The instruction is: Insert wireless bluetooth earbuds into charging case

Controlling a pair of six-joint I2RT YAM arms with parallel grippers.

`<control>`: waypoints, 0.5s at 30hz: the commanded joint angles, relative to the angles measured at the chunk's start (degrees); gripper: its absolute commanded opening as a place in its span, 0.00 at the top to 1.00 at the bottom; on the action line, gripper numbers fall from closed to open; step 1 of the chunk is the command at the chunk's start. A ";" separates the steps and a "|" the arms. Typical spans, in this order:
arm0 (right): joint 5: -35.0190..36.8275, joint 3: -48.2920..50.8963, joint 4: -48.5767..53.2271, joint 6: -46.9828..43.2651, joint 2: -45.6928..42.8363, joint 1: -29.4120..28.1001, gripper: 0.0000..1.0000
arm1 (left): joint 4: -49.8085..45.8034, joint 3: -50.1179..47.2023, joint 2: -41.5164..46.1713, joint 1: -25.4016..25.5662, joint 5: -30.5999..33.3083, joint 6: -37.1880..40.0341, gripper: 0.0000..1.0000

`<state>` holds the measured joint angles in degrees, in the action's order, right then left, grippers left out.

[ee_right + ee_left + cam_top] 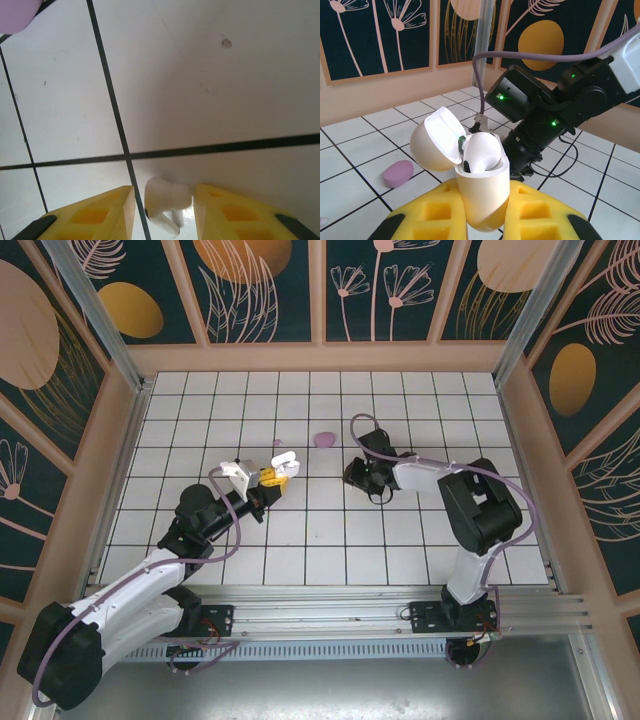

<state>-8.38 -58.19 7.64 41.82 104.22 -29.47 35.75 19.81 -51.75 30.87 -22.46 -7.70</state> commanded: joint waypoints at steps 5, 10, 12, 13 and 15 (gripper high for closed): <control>8.30 -6.85 11.28 -5.52 3.75 -1.09 0.64 | 0.99 -0.20 0.26 0.01 0.13 0.89 1.00; 9.00 -9.05 13.62 -6.91 5.24 -1.55 0.64 | 0.99 0.04 -0.10 0.05 0.13 1.08 1.00; 8.99 -9.75 14.04 -7.11 5.54 -2.90 0.63 | 0.95 0.16 -0.24 -0.01 0.13 1.11 1.00; 8.95 -10.04 14.15 -7.13 5.58 -3.16 0.63 | 0.90 0.15 -0.26 -0.03 0.14 1.11 1.00; 9.00 -10.55 14.50 -7.24 5.67 -3.66 0.63 | 0.77 0.11 -0.28 0.02 0.17 1.02 1.00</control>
<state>-0.64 -67.31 18.76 35.90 108.73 -31.90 35.75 19.81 -51.86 30.87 -22.44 -7.66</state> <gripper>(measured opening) 0.372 0.123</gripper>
